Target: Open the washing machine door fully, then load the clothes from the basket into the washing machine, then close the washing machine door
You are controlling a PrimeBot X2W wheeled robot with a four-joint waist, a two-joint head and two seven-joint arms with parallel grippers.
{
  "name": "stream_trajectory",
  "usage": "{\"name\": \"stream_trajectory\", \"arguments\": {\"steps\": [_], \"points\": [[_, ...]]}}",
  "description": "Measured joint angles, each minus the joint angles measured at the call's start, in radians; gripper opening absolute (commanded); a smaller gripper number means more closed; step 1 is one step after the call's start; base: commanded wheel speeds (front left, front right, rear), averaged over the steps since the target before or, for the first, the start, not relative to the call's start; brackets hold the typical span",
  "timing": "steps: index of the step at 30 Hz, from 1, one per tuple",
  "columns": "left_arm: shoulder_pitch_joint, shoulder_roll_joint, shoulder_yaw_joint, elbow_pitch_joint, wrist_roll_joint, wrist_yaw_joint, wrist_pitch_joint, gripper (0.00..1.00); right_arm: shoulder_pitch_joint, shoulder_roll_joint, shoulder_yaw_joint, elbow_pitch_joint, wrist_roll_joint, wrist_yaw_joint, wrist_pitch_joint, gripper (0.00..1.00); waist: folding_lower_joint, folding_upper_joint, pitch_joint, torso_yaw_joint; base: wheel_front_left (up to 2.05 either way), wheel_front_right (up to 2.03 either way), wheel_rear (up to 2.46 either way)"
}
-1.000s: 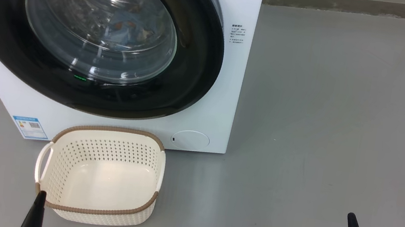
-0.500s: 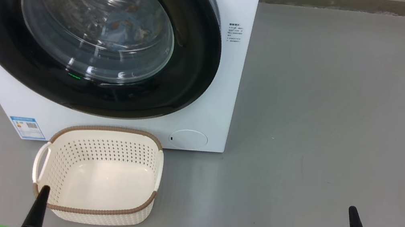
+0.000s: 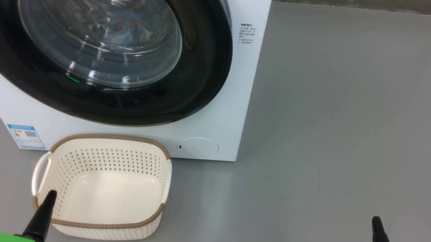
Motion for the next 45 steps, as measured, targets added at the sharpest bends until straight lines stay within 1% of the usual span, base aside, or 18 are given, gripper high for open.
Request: {"name": "stream_trajectory", "arguments": {"steps": [15, 19, 21, 45], "points": [[-0.035, 0.001, 0.006, 0.023, -0.171, 0.0, 0.043, 0.0, -0.015, -0.002, -0.011, 0.011, 0.168, 0.0, 0.044, 0.0, 0.0, 0.0, 0.003, -0.009, 0.0, 0.0, 0.0], [-0.047, 0.001, 0.007, 0.029, -0.207, 0.0, 0.052, 0.0, -0.031, -0.002, -0.013, 0.014, 0.194, 0.0, 0.052, 0.0, 0.0, -0.0001, 0.004, -0.01, 0.0, 0.0, 0.0], [-0.05, 0.001, 0.008, 0.029, -0.212, 0.0, 0.052, 0.0, -0.031, -0.002, -0.013, 0.014, 0.208, 0.0, 0.052, 0.0, 0.0, 0.0, 0.004, -0.01, 0.0, 0.0, 0.0], [-0.05, 0.0, 0.017, 0.029, -0.212, 0.0, 0.061, 0.0, -0.031, -0.002, -0.013, 0.014, 0.208, 0.0, 0.052, 0.0, 0.0, 0.0, 0.004, -0.01, 0.0, 0.0, 0.0]]}}
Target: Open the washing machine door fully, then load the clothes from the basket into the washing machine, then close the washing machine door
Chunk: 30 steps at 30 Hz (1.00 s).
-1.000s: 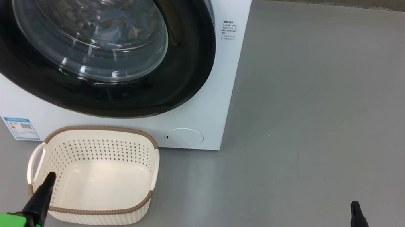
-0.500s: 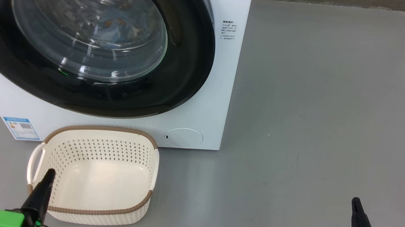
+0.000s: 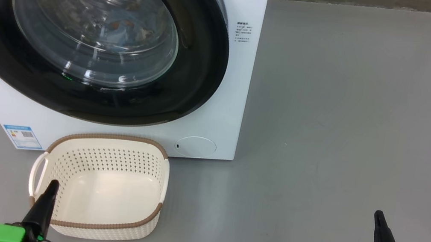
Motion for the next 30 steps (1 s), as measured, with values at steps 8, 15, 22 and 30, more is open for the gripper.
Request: {"name": "stream_trajectory", "arguments": {"steps": [8, 15, 22, 30], "points": [[0.0, -0.001, 0.002, 0.0, 0.0, 0.0, 0.0, 0.0, 0.0, 0.0, 0.0, 0.0, 0.0, 0.0, 0.0, 0.0, 0.0, 0.0, 0.0, 0.0, 0.0, 0.0, 0.0], [0.0, -0.002, 0.005, 0.0, 0.001, 0.0, 0.0, 0.0, 0.0, 0.0, 0.0, 0.0, 0.0, 0.0, 0.0, 0.0, 0.0, 0.0, 0.0, 0.0, 0.0, 0.0, 0.0], [0.0, -0.003, 0.007, 0.0, 0.001, 0.0, 0.0, 0.0, 0.0, 0.0, 0.0, 0.0, 0.0, 0.0, 0.0, 0.0, -0.0001, 0.0, 0.0, 0.0, 0.0, 0.0, 0.0], [0.0, -0.003, 0.008, 0.0, 0.001, 0.0, 0.008, 0.0, 0.0, 0.0, 0.0, 0.0, 0.0, 0.0, 0.0, 0.0, 0.0, 0.0, 0.0, 0.0, 0.0, 0.0, 0.0]]}}
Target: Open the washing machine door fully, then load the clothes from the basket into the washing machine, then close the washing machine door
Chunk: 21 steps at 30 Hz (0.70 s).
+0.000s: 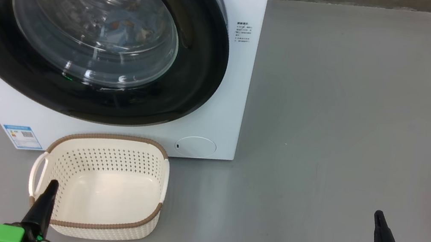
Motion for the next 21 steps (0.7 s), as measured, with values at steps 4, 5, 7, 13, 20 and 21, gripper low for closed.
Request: {"name": "stream_trajectory", "arguments": {"steps": [4, 5, 7, 13, 20, 21], "points": [[0.0, 0.0, 0.001, 0.0, 0.0, 0.0, 0.0, 0.0, 0.0, 0.0, 0.0, 0.0, 0.0, 0.0, 0.0, 0.0, 0.0, 0.0, 0.0, 0.0, 0.0, 0.0, 0.0], [0.0, 0.0, 0.001, 0.0, 0.0, 0.0, 0.0, 0.0, 0.0, 0.0, 0.0, 0.0, 0.0, 0.0, 0.0, 0.0, 0.0, -0.0001, 0.0, 0.0, 0.0, 0.0, 0.0], [0.0, 0.0, 0.001, 0.0, 0.0, 0.0, 0.0, 0.0, 0.0, 0.0, 0.0, 0.0, 0.0, 0.0, 0.0, 0.0, 0.0, 0.0, 0.0, 0.0, 0.0, 0.0, 0.0], [0.0, -0.001, 0.004, 0.0, 0.0, 0.0, 0.001, 0.0, 0.0, 0.0, 0.0, 0.0, 0.0, 0.0, 0.0, 0.0, 0.0, 0.0, 0.0, 0.0, 0.0, 0.0, 0.0], [0.0, -0.001, 0.005, 0.001, 0.0, 0.0, 0.001, 0.0, 0.0, 0.0, 0.0, 0.0, 0.0, 0.0, 0.0, 0.0, 0.0, 0.0, 0.0, 0.0, 0.0, 0.0, 0.0], [0.0, -0.001, 0.006, 0.001, 0.0, 0.0, 0.001, 0.0, 0.0, 0.0, 0.0, 0.0, 0.0, 0.0, 0.0, 0.0, 0.0, 0.0, 0.0, 0.0, 0.0, 0.0, 0.0]]}}
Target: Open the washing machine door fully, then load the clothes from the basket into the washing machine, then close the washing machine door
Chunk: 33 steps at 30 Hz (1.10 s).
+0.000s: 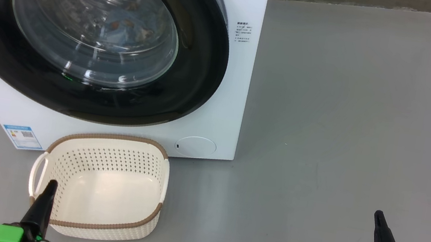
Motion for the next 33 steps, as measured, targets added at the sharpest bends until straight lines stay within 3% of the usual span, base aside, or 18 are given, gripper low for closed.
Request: {"name": "stream_trajectory", "arguments": {"steps": [33], "points": [[0.0, -0.004, 0.004, 0.0, 0.008, 0.0, 0.005, 0.0, 0.0, 0.0, 0.0, 0.0, 0.0, 0.0, 0.0, 0.0, 0.0, 0.0, 0.0, 0.0, 0.0, 0.0, 0.0]]}}
